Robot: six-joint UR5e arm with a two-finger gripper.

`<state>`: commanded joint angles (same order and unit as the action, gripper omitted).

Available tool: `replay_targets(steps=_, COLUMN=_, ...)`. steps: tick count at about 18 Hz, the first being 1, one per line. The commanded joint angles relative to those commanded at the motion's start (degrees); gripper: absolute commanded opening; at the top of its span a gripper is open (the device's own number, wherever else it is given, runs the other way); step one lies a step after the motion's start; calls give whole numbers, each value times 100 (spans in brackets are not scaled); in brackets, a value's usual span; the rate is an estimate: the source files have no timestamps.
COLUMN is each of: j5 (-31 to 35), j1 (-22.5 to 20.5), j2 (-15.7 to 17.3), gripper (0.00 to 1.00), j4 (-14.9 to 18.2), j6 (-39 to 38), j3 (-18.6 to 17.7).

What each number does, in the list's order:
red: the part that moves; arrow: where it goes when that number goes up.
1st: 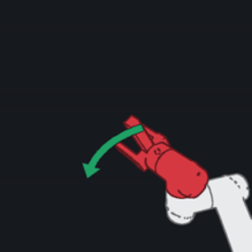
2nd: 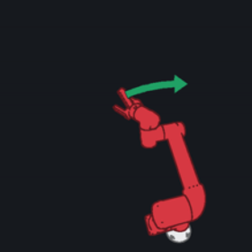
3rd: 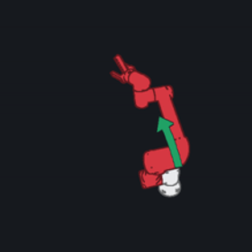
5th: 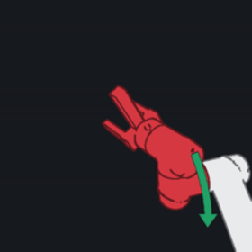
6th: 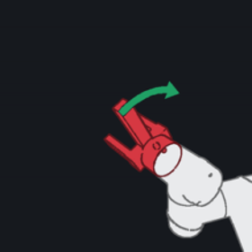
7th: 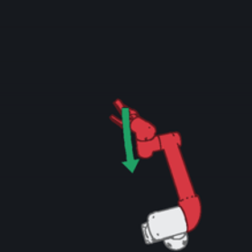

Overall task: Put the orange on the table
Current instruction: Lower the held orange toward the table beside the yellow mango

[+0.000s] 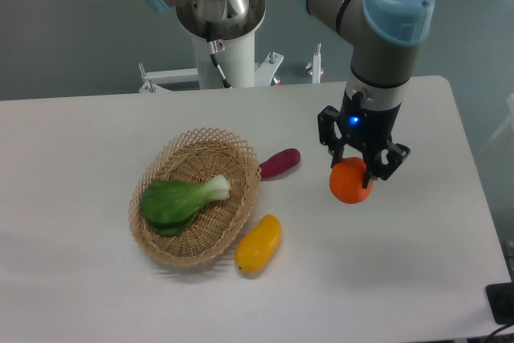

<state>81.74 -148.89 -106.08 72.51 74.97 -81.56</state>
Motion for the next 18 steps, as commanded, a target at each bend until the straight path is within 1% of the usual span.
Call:
replay_targets(steps=7, j5=35, j1=18, j2=-17, gripper=48, j4=-26, j6=0, j3=-44)
replay_targets(steps=8, j5=53, j1=52, j2=-44, gripper=48, j4=-53, j6=-26, j3=-87)
replay_targets(steps=10, j5=70, j1=140, j2=-210, gripper=48, j4=-149, j6=-70, j3=-106)
replay_targets(steps=12, j5=367, j1=263, j2=-369, gripper=48, j4=-552, j6=-149, j3=-236)
replay_targets(steps=13, j5=517, j1=325, j2=-456, gripper=48, j4=-824, j6=-219, j3=-324)
replay_targets(steps=16, j5=694, j1=360, j2=-659, gripper=48, j4=-1352, j6=-237, j3=-553)
replay_targets(steps=18, j5=782, j1=386, j2=-799, gripper=48, j4=-1817, j6=-229, j3=-694)
